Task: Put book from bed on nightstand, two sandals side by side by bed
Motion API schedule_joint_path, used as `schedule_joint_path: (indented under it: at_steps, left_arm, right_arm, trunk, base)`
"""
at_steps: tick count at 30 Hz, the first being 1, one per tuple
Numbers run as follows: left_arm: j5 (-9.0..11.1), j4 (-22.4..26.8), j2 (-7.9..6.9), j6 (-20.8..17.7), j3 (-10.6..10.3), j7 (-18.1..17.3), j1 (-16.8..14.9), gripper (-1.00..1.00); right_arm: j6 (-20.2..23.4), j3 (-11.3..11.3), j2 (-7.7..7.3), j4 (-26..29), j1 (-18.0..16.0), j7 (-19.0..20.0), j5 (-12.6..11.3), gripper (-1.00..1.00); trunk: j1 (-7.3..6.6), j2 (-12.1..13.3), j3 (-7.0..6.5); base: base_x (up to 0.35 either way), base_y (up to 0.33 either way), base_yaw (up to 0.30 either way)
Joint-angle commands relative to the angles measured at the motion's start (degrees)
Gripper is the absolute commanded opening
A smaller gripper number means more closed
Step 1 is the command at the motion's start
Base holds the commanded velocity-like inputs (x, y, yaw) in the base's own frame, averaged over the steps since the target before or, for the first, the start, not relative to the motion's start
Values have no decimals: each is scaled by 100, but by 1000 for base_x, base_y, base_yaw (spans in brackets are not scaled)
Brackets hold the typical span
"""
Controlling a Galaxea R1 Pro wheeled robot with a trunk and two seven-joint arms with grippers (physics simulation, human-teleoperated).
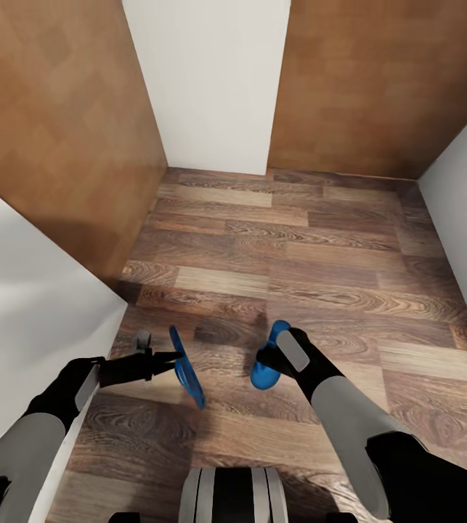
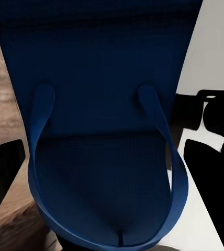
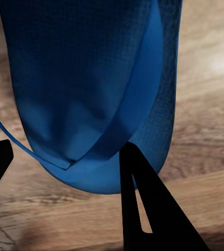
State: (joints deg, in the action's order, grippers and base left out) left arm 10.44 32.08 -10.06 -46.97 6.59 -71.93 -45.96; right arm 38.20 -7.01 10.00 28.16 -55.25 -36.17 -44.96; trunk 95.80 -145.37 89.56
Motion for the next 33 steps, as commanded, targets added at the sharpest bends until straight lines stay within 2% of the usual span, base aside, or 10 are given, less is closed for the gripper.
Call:
schedule_joint_path:
  at_steps: [1,4,10,13,14,19,28,33]
  left_arm:
    - [9,0,25,-42,1,24,-1,-100]
    - [5,-21,120,-41,1,202,-1,-100]
    - [15,-145,264,-21,7,732,-1,-100]
    - [18,-187,326,61,8,914,-1,-100]
    - [19,-217,363,195,9,1004,-1,-100]
    - [20,-271,383,318,9,1054,-1,-100]
    - [18,-313,387,368,9,1075,-1,-100]
    - [14,-320,392,412,9,1076,-1,-100]
  right_arm:
    - [6,-8,0,8,0,-70,-49,-100]
    - [-36,20,0,12,15,-76,-48,-100]
    - [-478,46,0,-3,27,-58,-44,-100]
    - [-604,49,0,-36,34,-41,-41,-100]
    - [-650,45,0,-48,58,-11,-38,-100]
    - [-674,42,-9,-54,134,96,-24,-100]
    - [-680,33,-131,-57,278,399,55,-100]
    - [-704,33,-241,-61,345,716,109,-100]
  trunk:
    - [-3,0,-19]
    - [-11,4,-86]
    - [-26,12,-219]
    - [-34,16,-285]
    - [-37,18,-307]
    - [-50,24,-418]
    - [-73,36,-617]
    - [-86,43,-728]
  base:
    - [0,0,0]
    - [0,0,0]
    - [0,0,0]
    - [0,0,0]
    - [0,0,0]
    - [0,0,0]
    - [0,0,0]
    - [0,0,0]
